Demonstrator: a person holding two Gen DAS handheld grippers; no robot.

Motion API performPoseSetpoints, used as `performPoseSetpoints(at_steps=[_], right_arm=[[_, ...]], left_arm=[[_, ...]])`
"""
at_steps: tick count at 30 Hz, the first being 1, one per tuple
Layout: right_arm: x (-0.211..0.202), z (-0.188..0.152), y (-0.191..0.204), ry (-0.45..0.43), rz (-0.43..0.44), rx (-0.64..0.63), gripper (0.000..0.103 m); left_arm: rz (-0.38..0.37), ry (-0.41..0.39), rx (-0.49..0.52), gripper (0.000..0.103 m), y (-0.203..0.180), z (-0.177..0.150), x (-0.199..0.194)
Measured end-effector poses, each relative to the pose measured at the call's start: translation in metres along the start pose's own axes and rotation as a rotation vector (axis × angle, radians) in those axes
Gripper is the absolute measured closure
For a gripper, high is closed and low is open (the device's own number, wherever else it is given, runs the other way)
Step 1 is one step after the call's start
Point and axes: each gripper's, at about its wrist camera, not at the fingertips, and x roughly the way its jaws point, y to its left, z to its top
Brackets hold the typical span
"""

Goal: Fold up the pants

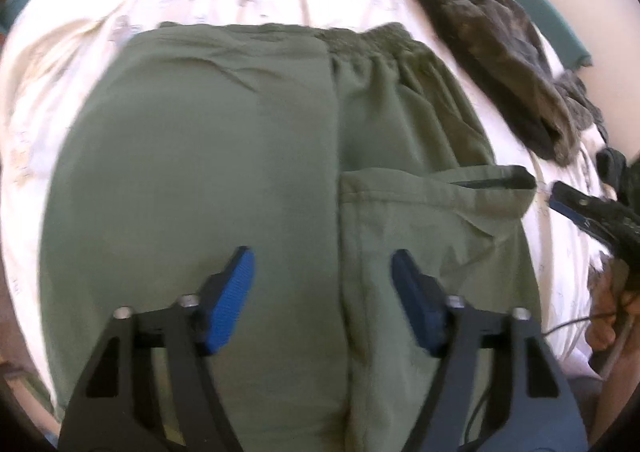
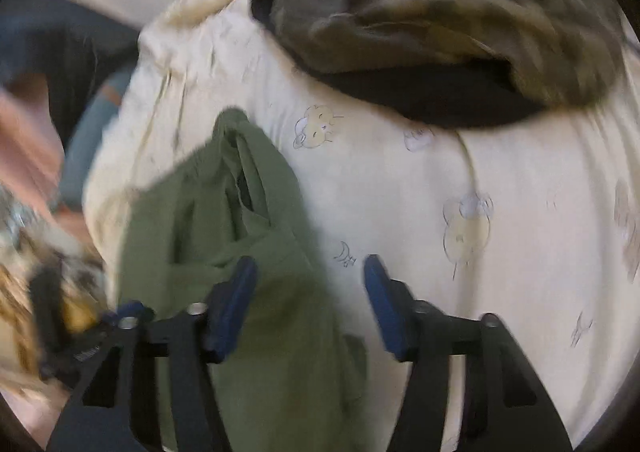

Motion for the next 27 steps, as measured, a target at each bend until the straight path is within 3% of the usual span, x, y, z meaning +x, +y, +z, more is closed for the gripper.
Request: performPoseSetpoints(at_steps=[5,7,8,9,10,12,17,21,24,27], right_arm=[[0.028,0.003,0.012,0.072,0.020,-0.117,0.049],[0.036,0.002,0.013,0.084,0.014,-0.134,0.051],[0.040,0.002,0.014,0.095,0.017,-0.145,0.057],[0.042,0.002,0.015,0.097,0.020,-0.154,0.086],[0.041,0.001,0.017,0.091,0.010,-0.172,0.095],[0.030,0.005,0.018,0.054,0.019,-0.174,0.103],[0.009,0.014,-0.001,-0.018,-0.015,-0.096,0.103],[0.011,0.016,-0.019,0.000,0.000,-0.032,0.103],[0.015,0.016,-0.017,0.012,0.011,-0.040,0.103],[0.019,0.016,-0.013,0.018,0.014,-0.048,0.103]], left_arm=[[-0.075,0.022,0.033,0.052,-0.015,0.006,0.010],[-0.085,0.026,0.045,0.070,-0.019,0.008,0.011],[-0.091,0.028,0.053,0.073,-0.021,0.010,0.012],[-0.084,0.028,0.060,0.074,-0.023,0.013,0.012],[-0.080,0.029,0.062,0.074,-0.024,0.014,0.012],[-0.083,0.044,0.070,0.073,-0.027,0.017,0.015],[-0.047,0.079,0.104,0.071,-0.038,0.026,0.024],[-0.039,0.080,0.126,0.071,-0.050,0.035,0.032],[-0.052,0.063,0.141,0.071,-0.059,0.041,0.033],[-0.018,0.055,0.162,0.071,-0.064,0.047,0.038]])
